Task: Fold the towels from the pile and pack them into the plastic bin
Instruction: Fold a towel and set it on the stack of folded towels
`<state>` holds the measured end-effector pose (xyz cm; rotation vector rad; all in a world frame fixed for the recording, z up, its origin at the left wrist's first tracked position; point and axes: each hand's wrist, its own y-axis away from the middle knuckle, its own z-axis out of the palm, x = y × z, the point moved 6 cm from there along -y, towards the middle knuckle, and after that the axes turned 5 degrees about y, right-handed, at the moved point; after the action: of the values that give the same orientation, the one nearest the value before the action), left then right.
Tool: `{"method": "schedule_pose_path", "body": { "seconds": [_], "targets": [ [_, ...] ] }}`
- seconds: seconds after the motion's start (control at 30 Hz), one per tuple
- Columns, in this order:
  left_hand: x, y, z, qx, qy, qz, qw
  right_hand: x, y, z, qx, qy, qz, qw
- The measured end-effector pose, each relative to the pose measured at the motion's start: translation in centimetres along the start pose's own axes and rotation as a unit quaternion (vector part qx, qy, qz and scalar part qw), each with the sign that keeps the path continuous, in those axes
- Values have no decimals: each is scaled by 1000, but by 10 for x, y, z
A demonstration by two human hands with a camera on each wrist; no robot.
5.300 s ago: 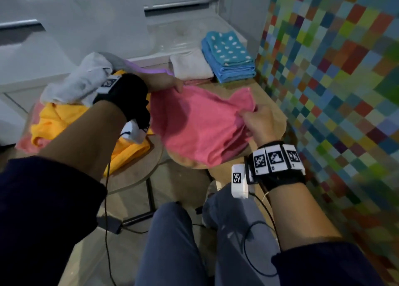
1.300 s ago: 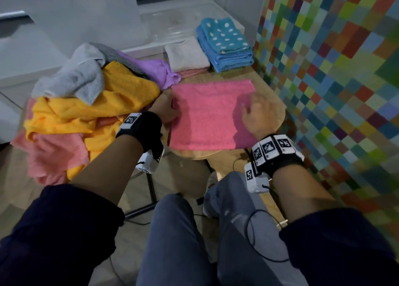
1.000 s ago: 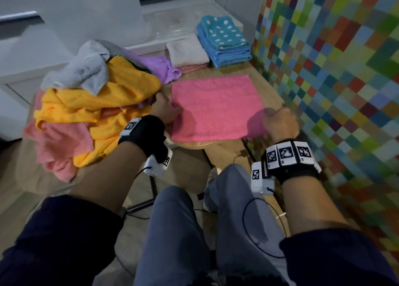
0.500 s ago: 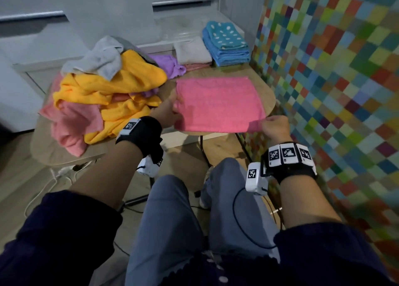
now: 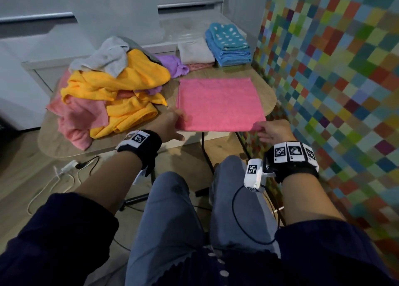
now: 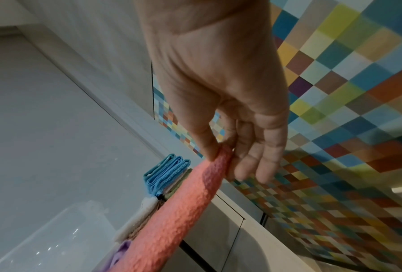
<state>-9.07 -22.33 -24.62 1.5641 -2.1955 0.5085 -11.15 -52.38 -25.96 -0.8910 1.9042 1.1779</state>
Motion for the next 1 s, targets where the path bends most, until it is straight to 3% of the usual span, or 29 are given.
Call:
{"method": "schedule_pose_path", "body": {
  "seconds": [0.1,0.17,0.23,0.33,0.43,0.5,0.6,0.67,0.73,0.87,0.93,1.0],
  "targets": [
    [5,4,-10,90,-9,69,994,-8,-1,-5,29,-26,-41,998],
    [0,4,-19,130,-47,68,988,-14,-1,-8,58,-52,-74,994],
    [-2,3,-23,112,-48,57,991,-22,-1,-12,95,-61,-110,988],
    [4,3,-28,28,27,5,999,-34,1,-17,131,-50,-143,980],
    [8,-1,-37,39,100,-17,994,-40,1,-15,92,-46,-124,987],
    [6,-5,-45,95,216,-9,972,-47,6,-8,13,-49,-112,992],
    [-9,-14,-53,199,379,-47,903,-66,7,-5,-61,-33,-130,989],
    [-14,-23,-55,252,425,-83,865,-82,-2,-3,-37,-13,-151,988],
    [-16,-35,-56,284,437,-100,848,-98,-20,-2,44,29,-182,982],
    [-29,-65,-51,270,369,-134,879,-110,-54,13,137,141,-194,961],
    [-35,-76,-47,240,329,-154,900,-111,-69,25,135,171,-188,958],
    [-36,-83,-46,222,321,-161,907,-114,-81,36,113,132,-194,965]
  ]
}}
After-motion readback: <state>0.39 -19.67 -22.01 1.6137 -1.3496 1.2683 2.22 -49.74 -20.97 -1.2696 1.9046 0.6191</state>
